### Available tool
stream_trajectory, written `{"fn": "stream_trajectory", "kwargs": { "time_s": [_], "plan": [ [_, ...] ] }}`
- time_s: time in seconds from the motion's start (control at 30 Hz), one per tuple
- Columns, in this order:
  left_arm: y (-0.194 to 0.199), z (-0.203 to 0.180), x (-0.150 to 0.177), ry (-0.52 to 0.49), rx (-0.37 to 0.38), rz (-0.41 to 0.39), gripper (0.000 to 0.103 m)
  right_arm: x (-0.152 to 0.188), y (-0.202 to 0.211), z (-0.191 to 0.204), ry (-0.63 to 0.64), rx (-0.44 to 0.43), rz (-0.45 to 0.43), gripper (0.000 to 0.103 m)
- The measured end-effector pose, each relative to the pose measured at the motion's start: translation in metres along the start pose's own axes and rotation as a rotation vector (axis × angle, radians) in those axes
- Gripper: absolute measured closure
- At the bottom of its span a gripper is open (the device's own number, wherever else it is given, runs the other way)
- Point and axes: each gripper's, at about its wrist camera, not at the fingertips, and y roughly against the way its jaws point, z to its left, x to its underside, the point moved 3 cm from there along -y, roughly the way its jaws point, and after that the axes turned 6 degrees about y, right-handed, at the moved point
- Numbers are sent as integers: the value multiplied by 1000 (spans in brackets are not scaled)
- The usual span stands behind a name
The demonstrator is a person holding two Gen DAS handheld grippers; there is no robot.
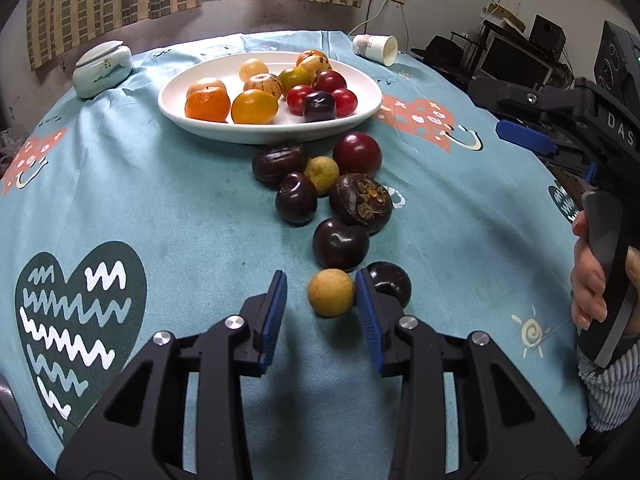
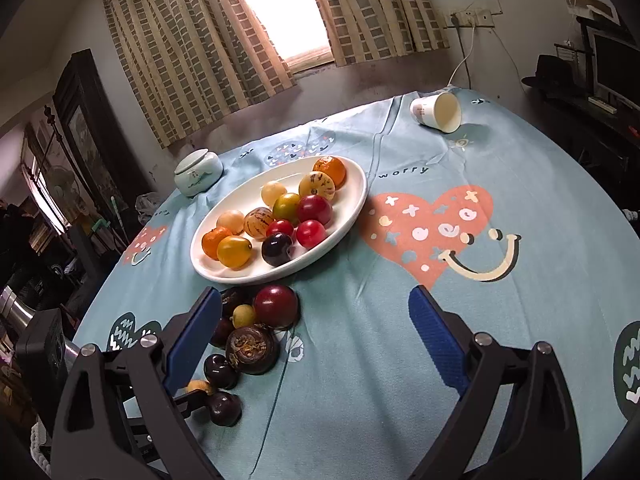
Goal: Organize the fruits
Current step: 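Close the left tool around a small yellow round fruit and lift it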
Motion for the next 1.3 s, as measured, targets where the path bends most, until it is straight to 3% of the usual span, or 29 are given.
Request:
{"fn": "stream_trajectory", "kwargs": {
  "time_s": [0.07,0.13,0.27,0.53,0.6,0.7,0.77,0.9,1.1,1.2,1.27,1.3],
  "plan": [
    [-1,1,0,10,2,2,67,0,0,-1,-2,2,-3,8],
    [0,0,2,11,21,6,78,0,0,-1,-3,3,-5,8],
    [2,-8,5,-34,-15,-11,78,-1,0,-2,-3,3,-3,8],
    [3,-5,4,-16,-11,-5,78,2,-2,2,32,-2,16,8],
    [6,-1,3,-8,-40,-25,78,4,-2,7,55,-1,19,8],
    [24,17,-7,53,-107,-116,79,10,-3,19,99,-15,32,8],
    [31,31,-12,76,-177,-155,79,17,-7,31,146,-23,57,8],
    [30,56,-16,160,-245,-154,79,41,-24,70,315,-24,154,9],
    [32,72,-20,209,-256,-145,78,77,-39,111,552,34,233,27],
    [31,70,-18,192,-251,-141,78,79,-41,111,557,40,236,34],
    [30,68,-18,185,-247,-141,78,78,-43,106,528,33,248,49],
    [30,68,-18,183,-247,-139,78,78,-45,106,515,20,255,51]
  ]
}}
